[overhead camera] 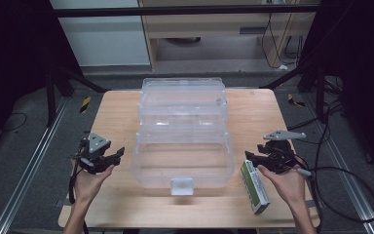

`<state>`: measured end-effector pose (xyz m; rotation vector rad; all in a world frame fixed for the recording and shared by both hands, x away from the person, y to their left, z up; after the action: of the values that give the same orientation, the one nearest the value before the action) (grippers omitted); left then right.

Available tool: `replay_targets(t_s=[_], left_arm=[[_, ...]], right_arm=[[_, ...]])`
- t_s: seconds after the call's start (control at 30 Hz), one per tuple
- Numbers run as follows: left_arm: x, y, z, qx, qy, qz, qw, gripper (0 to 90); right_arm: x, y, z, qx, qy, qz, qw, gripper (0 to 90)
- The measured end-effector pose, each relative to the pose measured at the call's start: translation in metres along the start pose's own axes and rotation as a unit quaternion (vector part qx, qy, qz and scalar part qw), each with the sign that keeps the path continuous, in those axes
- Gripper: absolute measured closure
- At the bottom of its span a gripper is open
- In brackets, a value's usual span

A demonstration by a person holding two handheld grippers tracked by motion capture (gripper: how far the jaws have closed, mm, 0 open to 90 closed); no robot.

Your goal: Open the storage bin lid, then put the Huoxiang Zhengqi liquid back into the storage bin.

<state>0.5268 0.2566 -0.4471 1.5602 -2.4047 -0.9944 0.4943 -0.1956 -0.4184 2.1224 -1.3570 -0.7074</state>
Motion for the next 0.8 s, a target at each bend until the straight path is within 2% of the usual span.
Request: replay_targets(t_s=[0.13,0.27,0.47,0.8], left_arm=[[-0.001,-0.002,0.003,-0.005,0.000,-0.001,1.0000,43.4],[-0.002,-0.004,0.004,-0.009,-0.002,-0.001,1.0000,42.9],[-0.002,-0.004,0.004,-0.010,-0.004,-0.002,0.9999,42.2],[0.001,-0.010,0.006,-0.020,-0.012,-0.001,0.9997,41.6]], right_arm=[[0.000,0.005,-0.001,-0.014,0.006,-0.005,0.9999,44.2],[-0.001,0.010,0.000,-0.030,0.018,0.000,0.9994,43.5],[-0.005,0.014,0.002,-0.057,0.023,0.001,0.9981,43.2],[-0.006,0.020,0.013,-0.095,0.018,0.001,0.9953,41.0]])
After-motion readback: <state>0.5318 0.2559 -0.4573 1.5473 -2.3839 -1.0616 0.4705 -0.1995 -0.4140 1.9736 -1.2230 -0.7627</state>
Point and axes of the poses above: each handheld gripper's, and its own axes: y roughly backward along the jaws, z roughly out of its underside, x roughly to its right, the point moved 8 cm from there along -y, roughly forward along the jaws, and after that the axes turned 8 degrees about -y, right-handed, at the moved point
